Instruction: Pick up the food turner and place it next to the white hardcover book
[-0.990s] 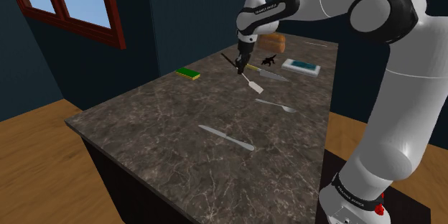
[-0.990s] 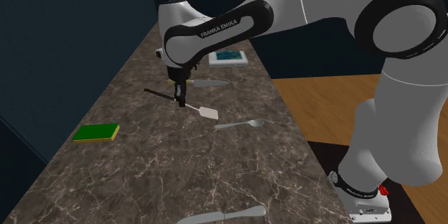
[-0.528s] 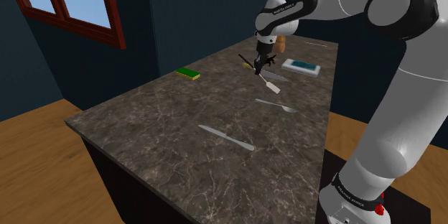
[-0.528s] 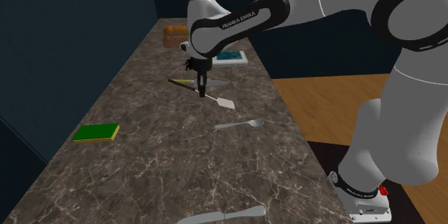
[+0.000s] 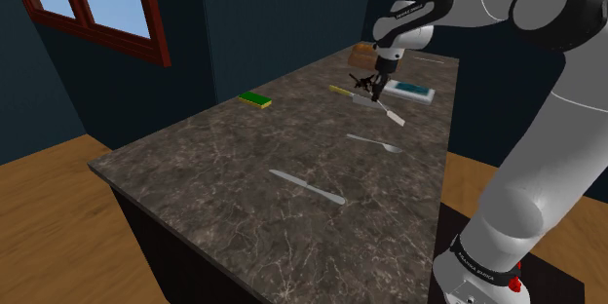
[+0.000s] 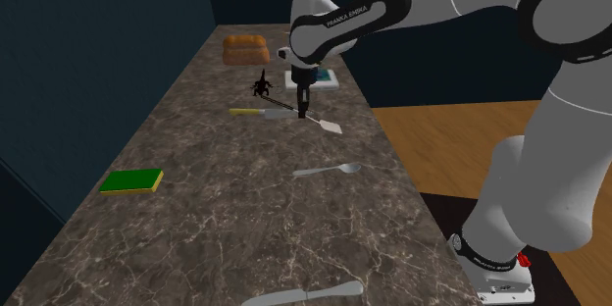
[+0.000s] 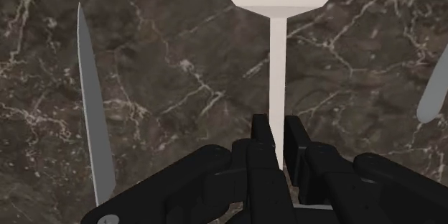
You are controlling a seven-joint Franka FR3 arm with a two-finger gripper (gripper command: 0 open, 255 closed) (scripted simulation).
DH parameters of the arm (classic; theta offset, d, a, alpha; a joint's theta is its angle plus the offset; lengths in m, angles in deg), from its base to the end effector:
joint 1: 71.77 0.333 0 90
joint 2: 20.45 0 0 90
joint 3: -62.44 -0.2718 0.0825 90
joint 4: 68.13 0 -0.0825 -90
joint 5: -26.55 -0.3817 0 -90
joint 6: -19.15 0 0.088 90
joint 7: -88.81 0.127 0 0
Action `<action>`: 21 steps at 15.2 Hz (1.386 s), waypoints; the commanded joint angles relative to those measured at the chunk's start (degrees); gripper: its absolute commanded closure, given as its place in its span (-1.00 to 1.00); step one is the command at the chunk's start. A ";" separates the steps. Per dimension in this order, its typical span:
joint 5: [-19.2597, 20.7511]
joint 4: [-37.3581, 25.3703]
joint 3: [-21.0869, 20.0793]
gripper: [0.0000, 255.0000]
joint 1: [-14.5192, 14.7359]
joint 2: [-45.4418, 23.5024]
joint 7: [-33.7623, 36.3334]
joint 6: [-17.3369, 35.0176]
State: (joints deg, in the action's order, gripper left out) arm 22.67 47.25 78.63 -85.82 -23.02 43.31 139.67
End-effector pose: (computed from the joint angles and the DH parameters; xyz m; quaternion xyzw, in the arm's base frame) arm 0.4898 -0.2797 0.3730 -0.9926 -0.1166 -0.0328 0.0040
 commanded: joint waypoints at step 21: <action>-6.23 -9.94 13.51 1.00 -17.40 -8.45 -32.96 -4.80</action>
State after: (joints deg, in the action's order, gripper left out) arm 17.21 39.45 91.45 -101.88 -30.19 12.58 136.10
